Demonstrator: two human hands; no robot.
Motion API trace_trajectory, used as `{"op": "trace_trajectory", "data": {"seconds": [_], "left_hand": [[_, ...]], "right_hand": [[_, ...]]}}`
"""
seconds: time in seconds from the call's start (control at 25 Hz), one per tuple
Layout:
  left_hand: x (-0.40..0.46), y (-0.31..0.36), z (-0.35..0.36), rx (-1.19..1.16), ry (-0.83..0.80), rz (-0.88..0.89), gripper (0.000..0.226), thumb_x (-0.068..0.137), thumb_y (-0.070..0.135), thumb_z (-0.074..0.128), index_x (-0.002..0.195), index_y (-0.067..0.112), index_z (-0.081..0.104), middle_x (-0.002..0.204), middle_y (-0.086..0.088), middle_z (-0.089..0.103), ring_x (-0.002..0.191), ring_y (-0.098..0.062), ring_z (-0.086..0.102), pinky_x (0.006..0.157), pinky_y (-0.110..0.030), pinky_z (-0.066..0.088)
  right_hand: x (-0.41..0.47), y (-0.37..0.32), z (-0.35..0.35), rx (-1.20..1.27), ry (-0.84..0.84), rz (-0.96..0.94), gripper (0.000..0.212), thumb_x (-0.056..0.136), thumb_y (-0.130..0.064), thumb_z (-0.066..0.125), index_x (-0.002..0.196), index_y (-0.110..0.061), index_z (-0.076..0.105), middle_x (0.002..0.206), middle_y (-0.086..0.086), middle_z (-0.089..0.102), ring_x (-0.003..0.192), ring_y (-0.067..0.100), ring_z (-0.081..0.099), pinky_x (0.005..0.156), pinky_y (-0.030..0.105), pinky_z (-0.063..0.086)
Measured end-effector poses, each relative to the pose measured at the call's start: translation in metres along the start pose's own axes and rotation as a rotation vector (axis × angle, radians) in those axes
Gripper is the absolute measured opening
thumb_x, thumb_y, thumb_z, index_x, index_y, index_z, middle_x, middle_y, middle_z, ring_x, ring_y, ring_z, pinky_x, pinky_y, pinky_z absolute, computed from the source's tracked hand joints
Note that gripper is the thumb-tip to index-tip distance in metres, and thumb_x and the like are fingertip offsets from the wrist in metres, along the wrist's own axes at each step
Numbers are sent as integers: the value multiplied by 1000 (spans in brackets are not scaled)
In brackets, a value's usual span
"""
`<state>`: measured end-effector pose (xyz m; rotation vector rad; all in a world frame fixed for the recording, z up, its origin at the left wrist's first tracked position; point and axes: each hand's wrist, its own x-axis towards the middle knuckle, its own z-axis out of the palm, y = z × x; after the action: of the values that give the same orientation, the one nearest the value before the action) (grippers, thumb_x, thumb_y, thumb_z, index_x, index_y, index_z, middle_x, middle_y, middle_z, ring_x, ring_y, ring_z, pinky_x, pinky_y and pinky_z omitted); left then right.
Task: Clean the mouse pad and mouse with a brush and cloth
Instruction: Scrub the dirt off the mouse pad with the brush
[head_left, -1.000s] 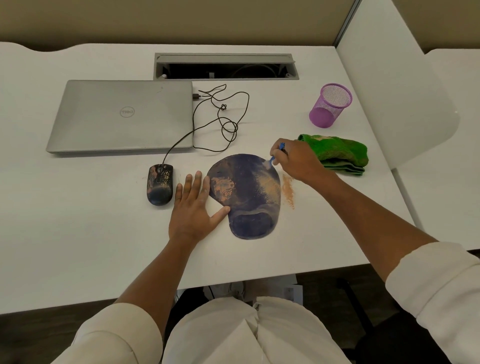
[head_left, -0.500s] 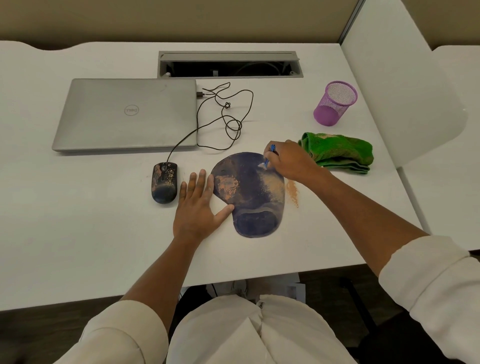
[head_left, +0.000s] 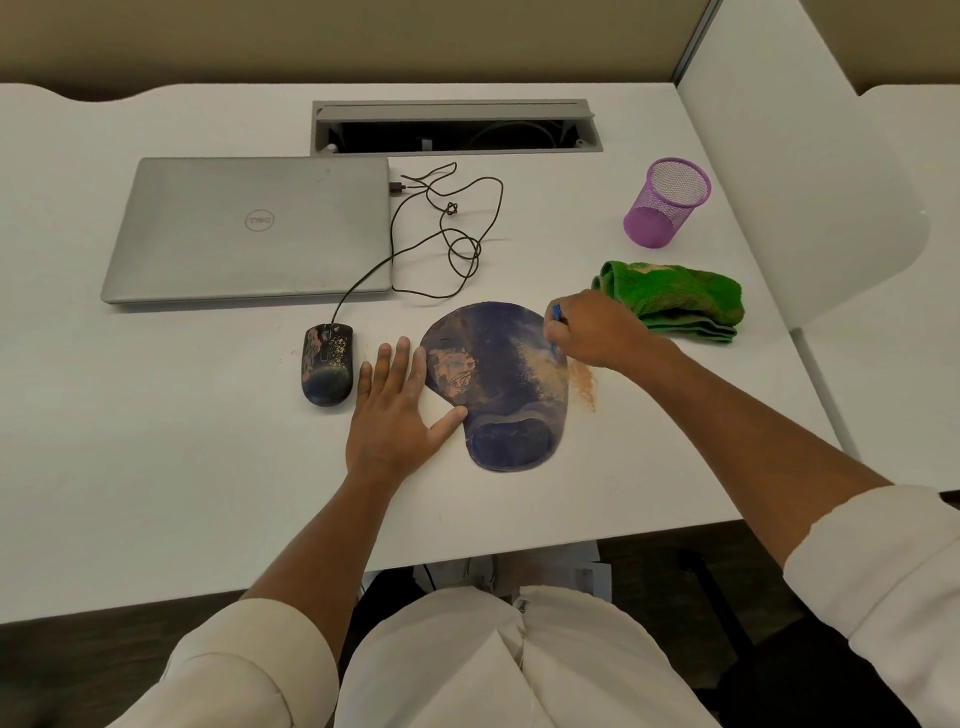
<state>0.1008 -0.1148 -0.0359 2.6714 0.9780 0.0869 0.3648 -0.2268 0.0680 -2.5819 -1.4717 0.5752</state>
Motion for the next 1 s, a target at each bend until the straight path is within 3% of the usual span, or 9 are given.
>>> {"op": "trace_trajectory", "data": {"seconds": [0.12,0.28,0.48,0.68,0.88,1.0], "left_hand": [[0,1,0,-20,23,5,101,88,83,29,164,19,8,172,-4,0,158,-23,-8,128,-44,-1],[-1,2,-3,-14,22,6,101,88,83,28,164,19,10,172,-4,2,158,-23,-6,128,-44,-1],[-1,2,-3,-20,11,3,102,87,84,27,164,20,8,172,-4,0,158,-22,-9,128,-43,-2],[0,2,-4,-14,3,1,102,88,84,27,164,20,7,172,-3,-2,158,-22,-10,128,-43,-3],[-1,3,-5,-9,-1,-3,103,87,84,26,164,20,6,172,-3,-3,158,-22,-11,128,-44,-3],[-1,3,-4,-9,1,2,102,87,84,27,164,20,7,172,-3,-2,158,-22,-10,128,-45,-1]], "right_hand": [[-1,10,-7,-20,8,25,26,91,-21,45,74,-7,57,62,8,55,59,25,49,54,37,38],[0,0,-10,158,99,-42,17,91,-21,52,86,-14,67,73,7,68,65,22,57,60,34,45],[-4,15,-2,6,-40,23,26,89,-19,46,83,-1,64,70,15,63,61,26,51,57,38,42],[-2,14,-14,183,98,-21,17,90,-18,54,87,-13,69,77,5,72,67,23,61,62,36,49],[-3,21,-6,60,-36,37,23,86,-18,51,81,-4,68,74,17,70,64,30,59,61,43,50],[-4,19,-12,177,87,4,19,90,-19,52,84,-11,69,75,9,71,68,28,63,59,36,46]]}}
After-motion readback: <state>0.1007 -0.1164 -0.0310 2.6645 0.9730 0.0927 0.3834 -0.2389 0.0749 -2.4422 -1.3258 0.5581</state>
